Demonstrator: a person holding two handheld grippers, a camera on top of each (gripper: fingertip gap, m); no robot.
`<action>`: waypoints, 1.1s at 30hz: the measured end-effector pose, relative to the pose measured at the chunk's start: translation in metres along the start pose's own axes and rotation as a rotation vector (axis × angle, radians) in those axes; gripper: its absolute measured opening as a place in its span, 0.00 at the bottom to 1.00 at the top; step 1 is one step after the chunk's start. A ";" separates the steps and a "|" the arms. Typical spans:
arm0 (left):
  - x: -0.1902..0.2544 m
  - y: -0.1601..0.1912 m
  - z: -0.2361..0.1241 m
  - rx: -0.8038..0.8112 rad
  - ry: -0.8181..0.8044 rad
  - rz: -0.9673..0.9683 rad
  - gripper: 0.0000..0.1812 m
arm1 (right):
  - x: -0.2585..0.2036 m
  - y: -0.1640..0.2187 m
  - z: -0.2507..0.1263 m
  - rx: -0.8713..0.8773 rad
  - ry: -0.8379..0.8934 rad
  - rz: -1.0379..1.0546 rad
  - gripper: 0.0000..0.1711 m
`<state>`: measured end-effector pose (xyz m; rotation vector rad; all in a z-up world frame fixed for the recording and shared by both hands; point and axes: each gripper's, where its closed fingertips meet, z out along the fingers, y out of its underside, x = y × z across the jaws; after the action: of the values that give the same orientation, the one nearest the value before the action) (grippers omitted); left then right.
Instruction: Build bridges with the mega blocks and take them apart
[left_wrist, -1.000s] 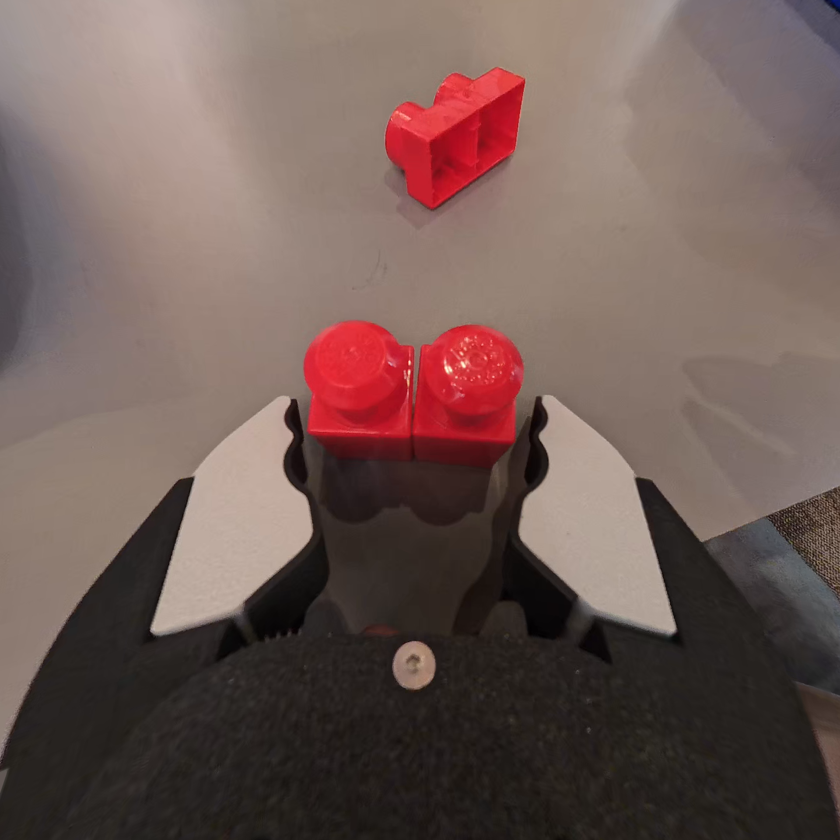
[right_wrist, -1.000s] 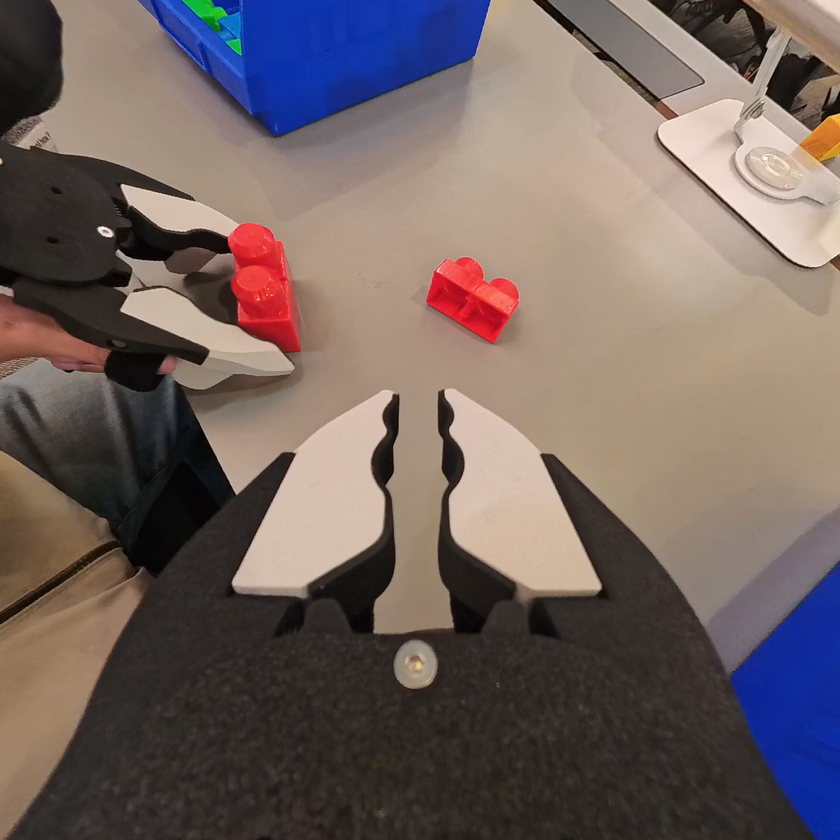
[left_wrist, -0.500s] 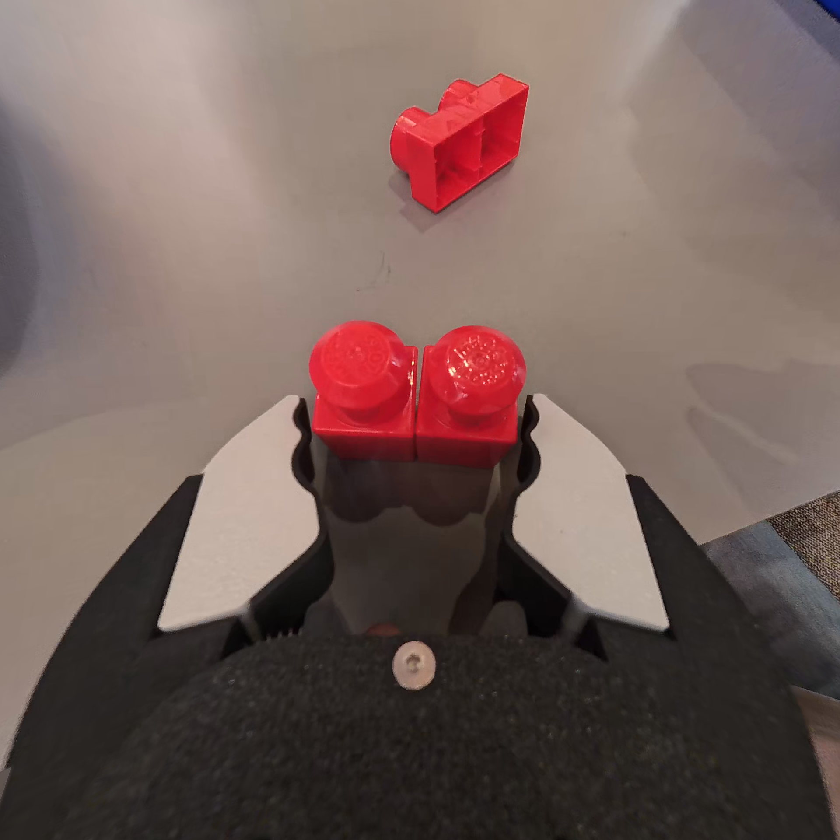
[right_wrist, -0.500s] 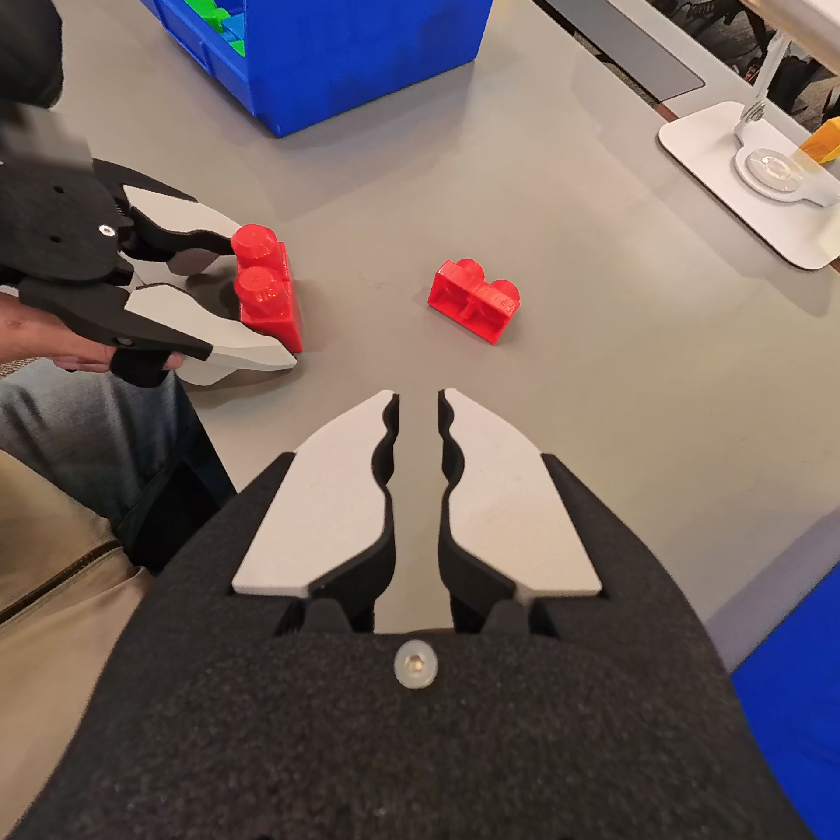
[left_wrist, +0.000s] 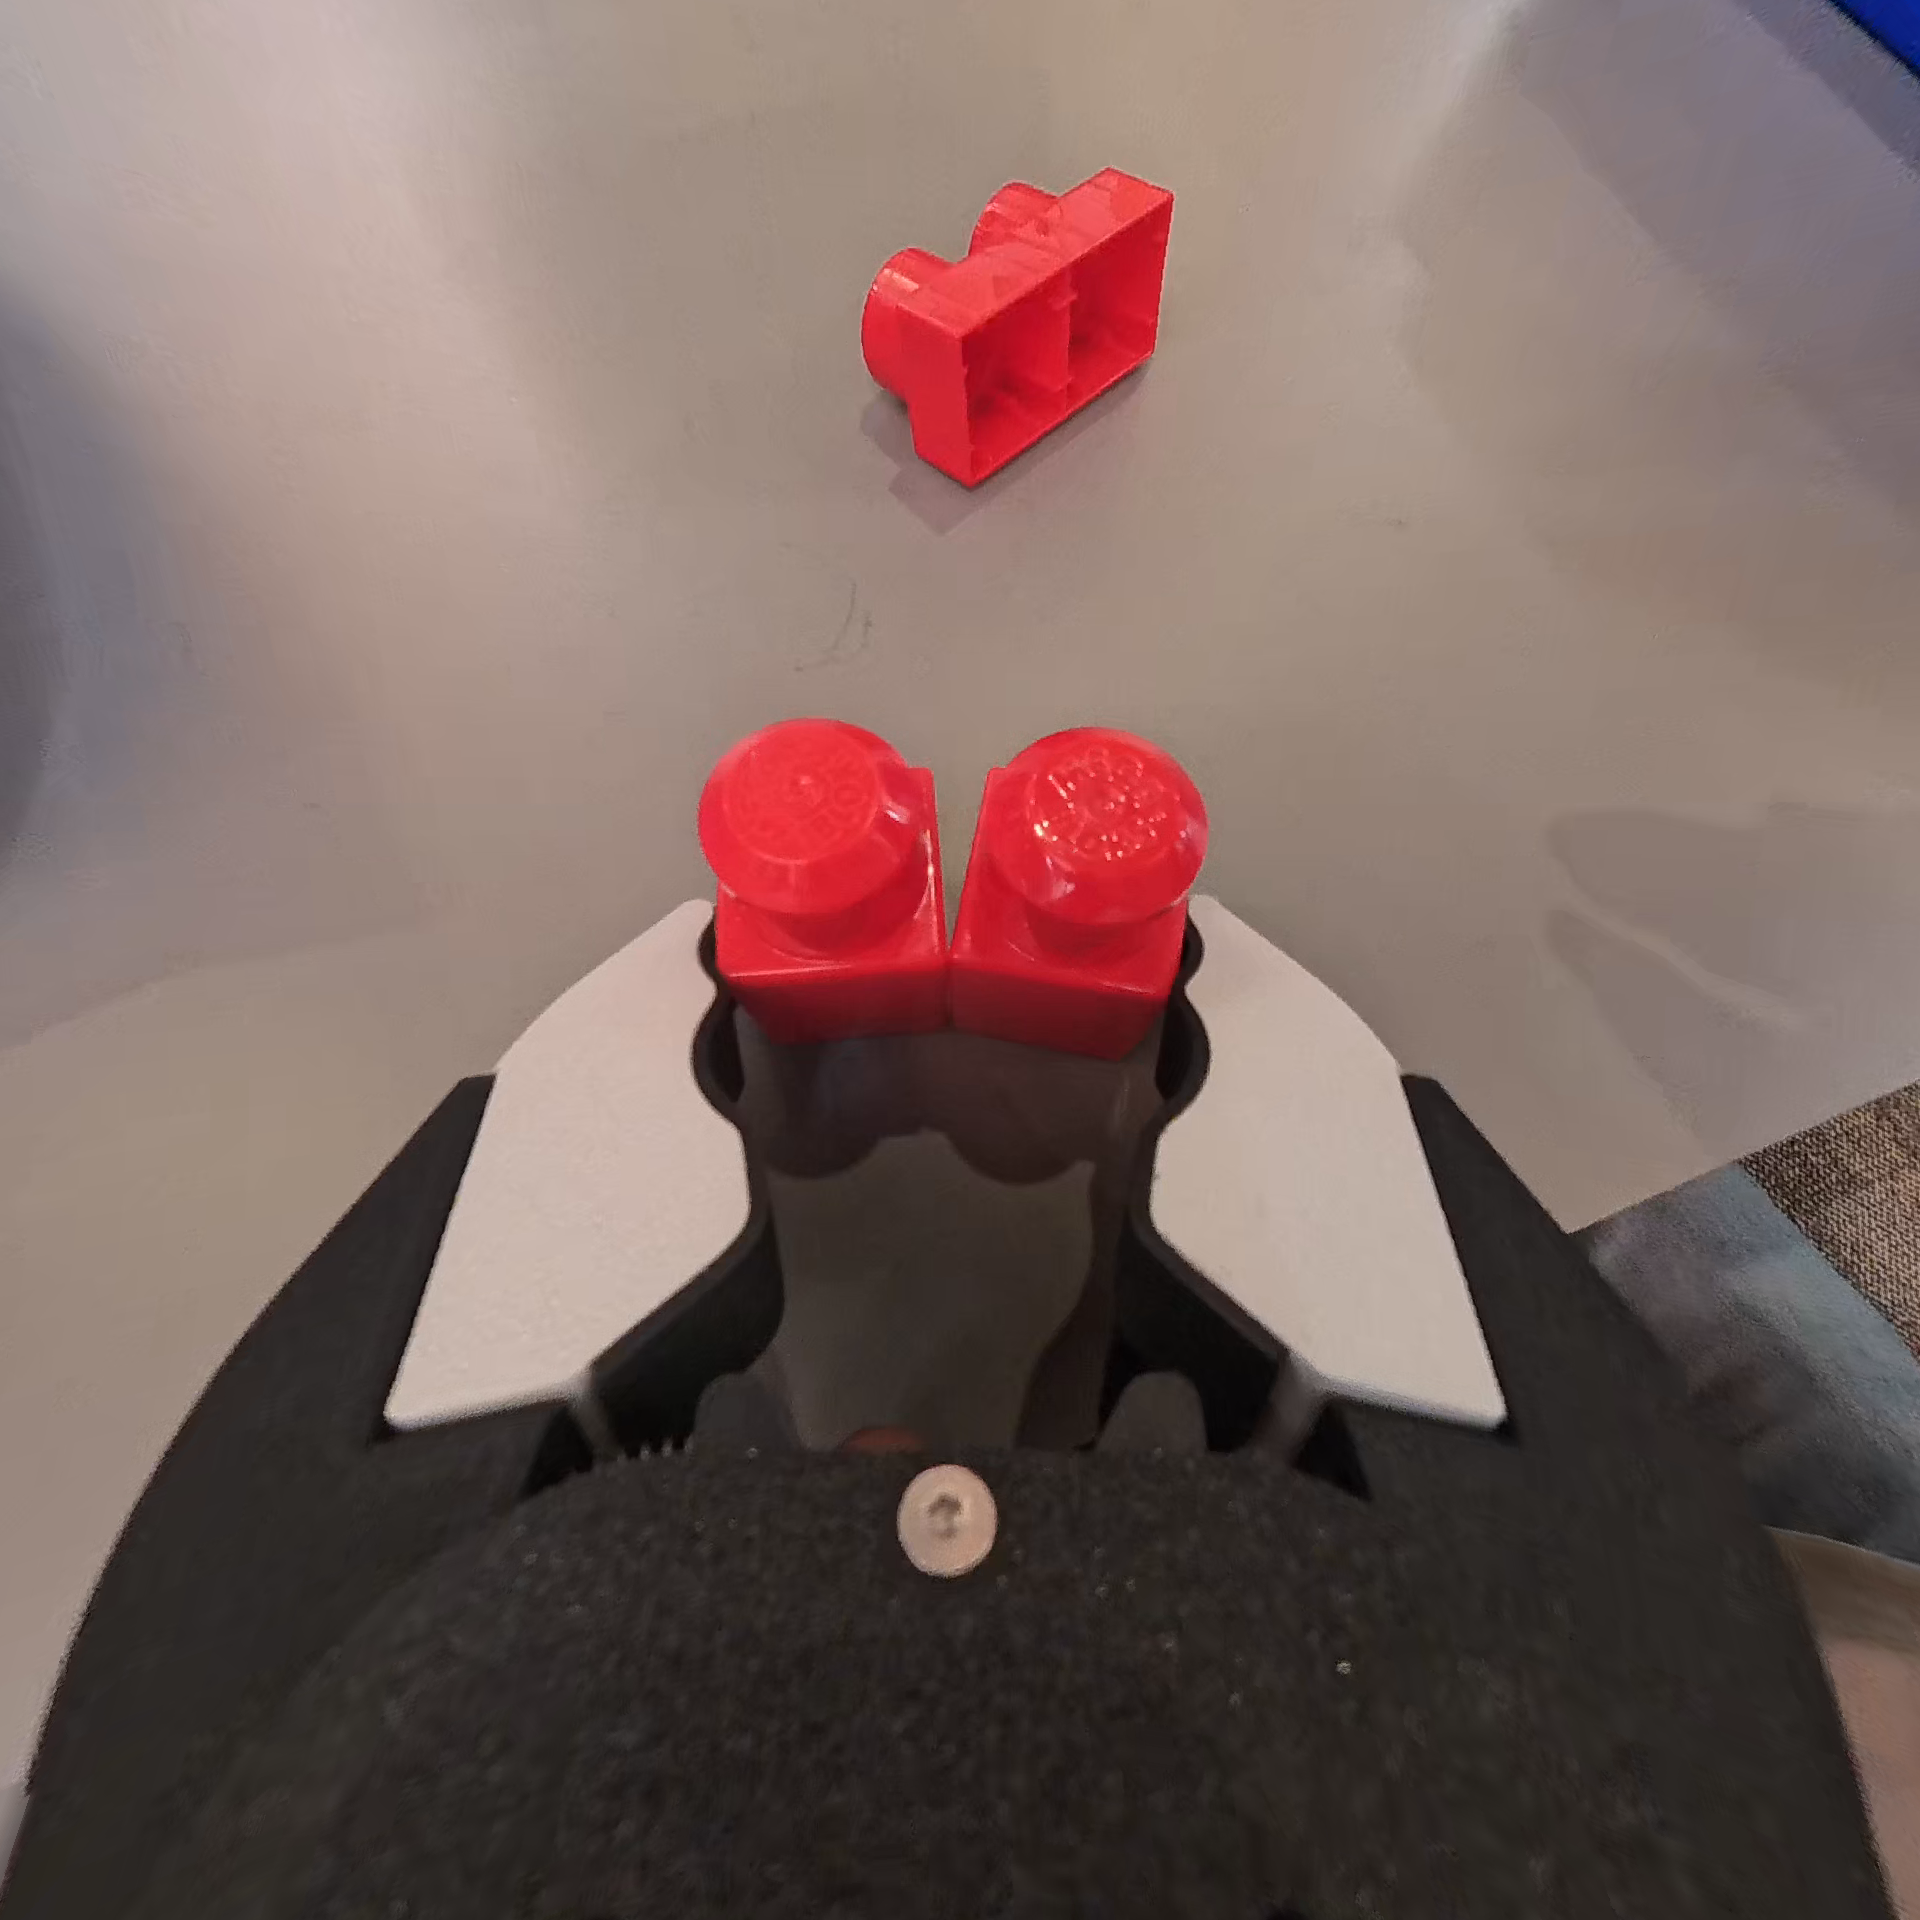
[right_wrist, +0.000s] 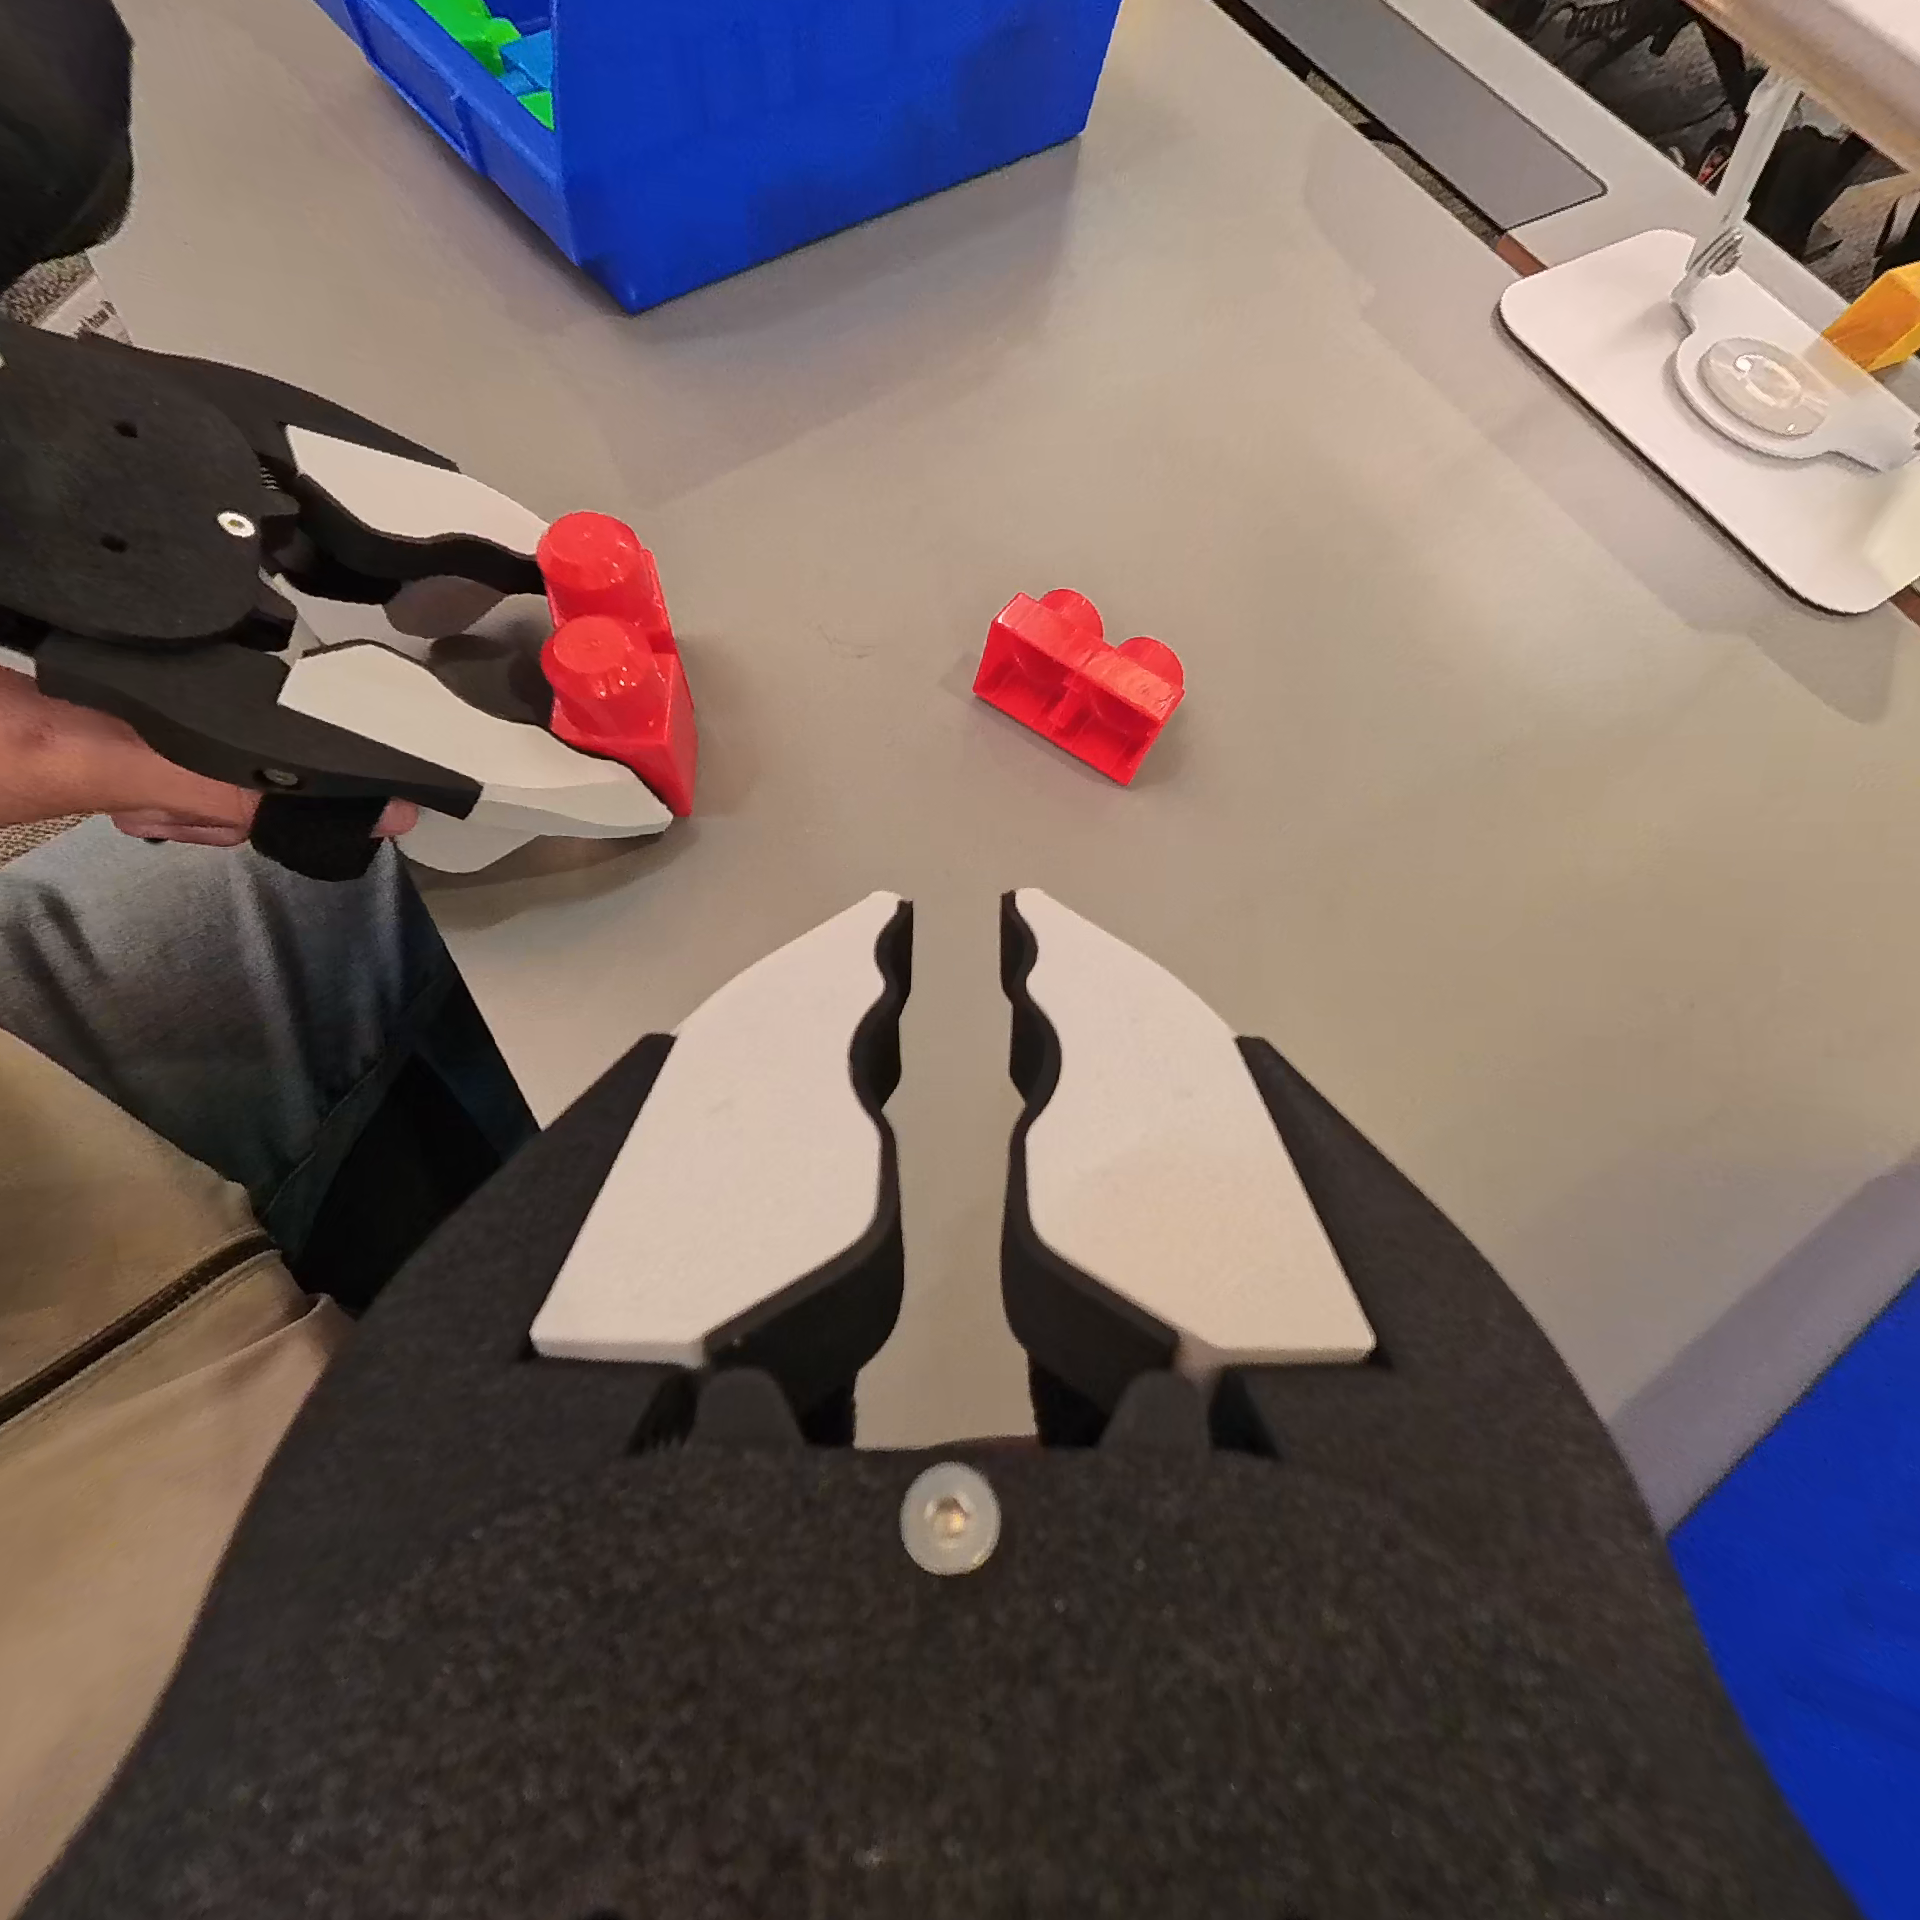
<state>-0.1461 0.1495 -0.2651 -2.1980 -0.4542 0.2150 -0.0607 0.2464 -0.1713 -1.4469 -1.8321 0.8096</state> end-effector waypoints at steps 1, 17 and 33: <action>0.000 0.000 0.000 0.000 0.003 0.002 0.44 | 0.000 0.000 0.000 -0.001 0.000 0.001 0.09; 0.005 -0.001 -0.004 0.013 0.061 0.097 0.43 | 0.003 0.002 0.000 -0.003 0.001 0.007 0.09; 0.013 -0.051 -0.044 0.228 0.392 0.296 0.43 | 0.009 0.008 0.004 -0.013 0.006 0.024 0.09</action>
<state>-0.1331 0.1513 -0.1979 -2.0093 0.1098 -0.0109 -0.0604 0.2564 -0.1790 -1.4804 -1.8216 0.8053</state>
